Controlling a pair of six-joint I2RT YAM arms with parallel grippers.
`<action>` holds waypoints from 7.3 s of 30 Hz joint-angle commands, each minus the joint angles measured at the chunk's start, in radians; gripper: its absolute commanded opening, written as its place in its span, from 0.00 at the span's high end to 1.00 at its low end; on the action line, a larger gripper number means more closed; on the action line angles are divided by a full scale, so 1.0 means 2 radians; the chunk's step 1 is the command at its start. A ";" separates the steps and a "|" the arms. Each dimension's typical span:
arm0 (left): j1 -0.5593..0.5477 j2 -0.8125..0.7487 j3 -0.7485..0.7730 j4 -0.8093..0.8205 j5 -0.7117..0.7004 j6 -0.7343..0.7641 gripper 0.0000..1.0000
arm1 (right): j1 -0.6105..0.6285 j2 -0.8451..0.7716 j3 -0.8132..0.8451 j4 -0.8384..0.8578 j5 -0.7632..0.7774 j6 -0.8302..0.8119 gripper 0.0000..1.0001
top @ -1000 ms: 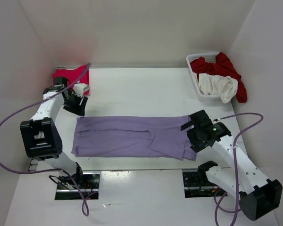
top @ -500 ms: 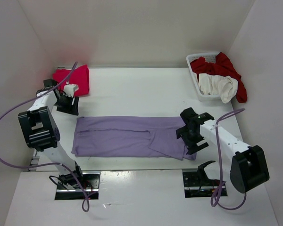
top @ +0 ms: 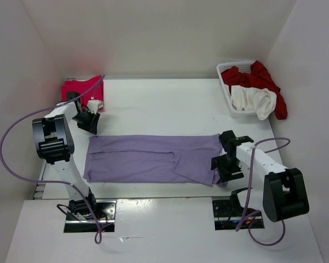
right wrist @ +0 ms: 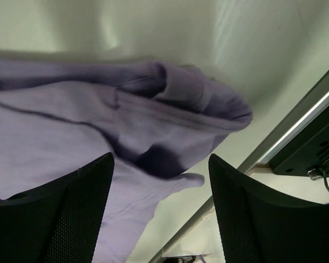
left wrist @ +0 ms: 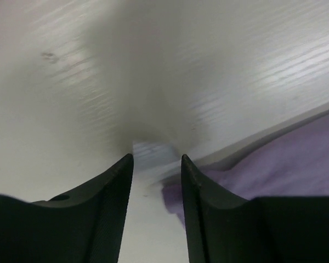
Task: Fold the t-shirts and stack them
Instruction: Rotate the tshirt 90 degrees, then grab the bottom of the folded rectangular tshirt with both arms
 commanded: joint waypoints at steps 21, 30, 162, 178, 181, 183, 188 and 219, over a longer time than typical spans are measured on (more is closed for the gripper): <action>0.062 -0.014 -0.061 -0.032 -0.020 0.032 0.93 | -0.015 0.193 0.146 0.102 0.071 -0.157 1.00; 0.109 -0.058 -0.072 -0.104 0.009 0.053 0.65 | 0.012 0.335 0.311 0.174 0.074 -0.250 1.00; -0.601 -0.445 -0.326 -0.073 -0.212 0.378 0.23 | 0.386 -0.075 -0.040 0.227 -0.058 -0.172 0.43; -0.612 -0.536 -0.435 -0.057 -0.066 0.669 0.68 | 0.297 -0.014 -0.024 0.243 -0.121 -0.254 0.42; -0.612 -0.488 -0.425 -0.030 -0.066 0.669 0.60 | 0.297 -0.001 -0.020 0.247 -0.121 -0.258 0.42; -0.612 -0.444 -0.413 -0.025 -0.066 0.669 0.56 | 0.297 0.012 -0.015 0.247 -0.126 -0.263 0.42; -0.617 -0.403 -0.388 -0.025 -0.035 0.664 0.51 | 0.297 0.023 -0.010 0.247 -0.126 -0.272 0.42; -0.633 -0.265 -0.317 -0.015 0.044 0.455 0.90 | 0.297 0.120 -0.014 0.309 -0.242 -0.290 0.81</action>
